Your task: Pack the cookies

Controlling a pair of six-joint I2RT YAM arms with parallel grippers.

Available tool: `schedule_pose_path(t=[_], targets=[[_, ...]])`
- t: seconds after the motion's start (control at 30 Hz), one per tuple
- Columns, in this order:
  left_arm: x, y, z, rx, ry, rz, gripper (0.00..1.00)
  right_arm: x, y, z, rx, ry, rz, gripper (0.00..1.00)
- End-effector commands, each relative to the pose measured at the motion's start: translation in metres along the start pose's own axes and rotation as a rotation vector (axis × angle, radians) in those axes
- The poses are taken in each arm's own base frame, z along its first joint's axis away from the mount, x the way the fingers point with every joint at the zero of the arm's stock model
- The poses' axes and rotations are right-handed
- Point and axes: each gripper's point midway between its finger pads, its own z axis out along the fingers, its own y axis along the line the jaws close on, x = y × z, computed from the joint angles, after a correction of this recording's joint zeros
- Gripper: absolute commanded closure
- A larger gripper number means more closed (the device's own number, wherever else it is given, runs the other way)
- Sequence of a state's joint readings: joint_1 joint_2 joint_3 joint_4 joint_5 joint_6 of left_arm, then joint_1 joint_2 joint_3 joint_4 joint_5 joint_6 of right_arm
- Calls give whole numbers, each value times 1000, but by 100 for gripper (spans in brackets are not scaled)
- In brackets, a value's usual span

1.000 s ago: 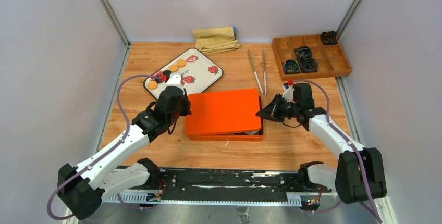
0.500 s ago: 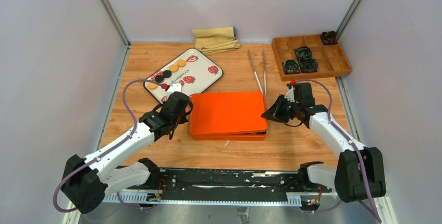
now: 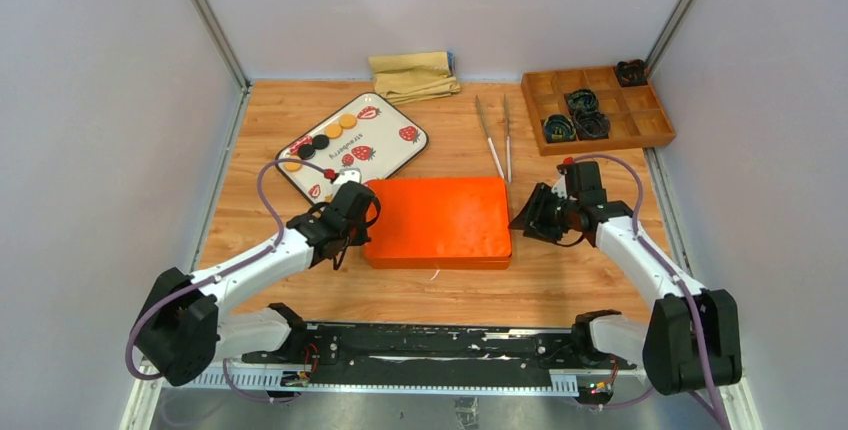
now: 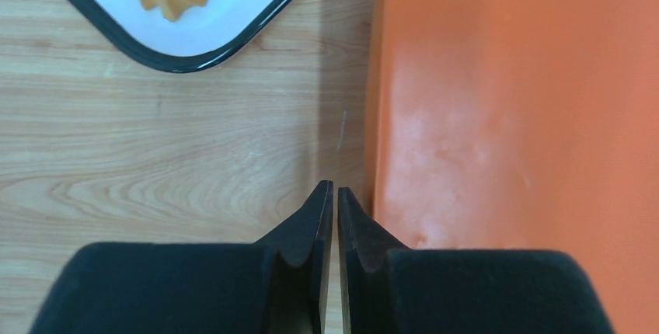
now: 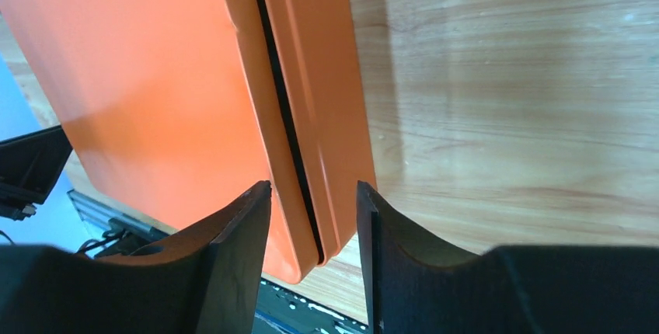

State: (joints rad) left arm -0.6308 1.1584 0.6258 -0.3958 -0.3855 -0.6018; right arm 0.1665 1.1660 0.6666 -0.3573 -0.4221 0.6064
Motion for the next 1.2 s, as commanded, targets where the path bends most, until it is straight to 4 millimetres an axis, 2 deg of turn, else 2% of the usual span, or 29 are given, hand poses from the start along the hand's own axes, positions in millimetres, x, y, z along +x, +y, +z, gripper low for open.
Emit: schedule_pose_path(t=[0.0,0.07,0.13,0.23,0.33,0.53,0.67,0.77,0.83,0.93,1.03,1.17], targets=[[-8,-21,4,86,-33,-37,88,-18,-8,-22,90,-86,-28,51],[-10,-23,4,91,-35,-36,88,-22,-13,-26,131,-109,-32,53],[-12,-24,4,90,-31,-30,88,-25,-22,-29,189,-125,-39,58],[-13,-26,5,94,-31,-28,88,-25,-35,-27,257,-102,-46,79],[-13,-26,4,97,-32,-24,88,-18,-43,-15,284,-23,-49,99],[-13,-28,6,104,-31,-23,89,-1,-32,14,256,97,-128,100],[-14,-29,6,109,-32,-20,89,9,0,29,158,143,-202,100],[-15,-30,5,113,-35,-17,89,13,24,31,97,144,-239,100],[-16,-32,5,121,-36,-17,89,16,31,31,72,163,-236,100],[-15,-35,7,132,-31,-13,89,21,28,31,86,184,-231,100],[-13,-35,10,127,-21,-10,90,17,14,26,160,153,-231,100],[-16,-19,9,40,-37,-16,90,5,-4,14,284,78,-227,100]])
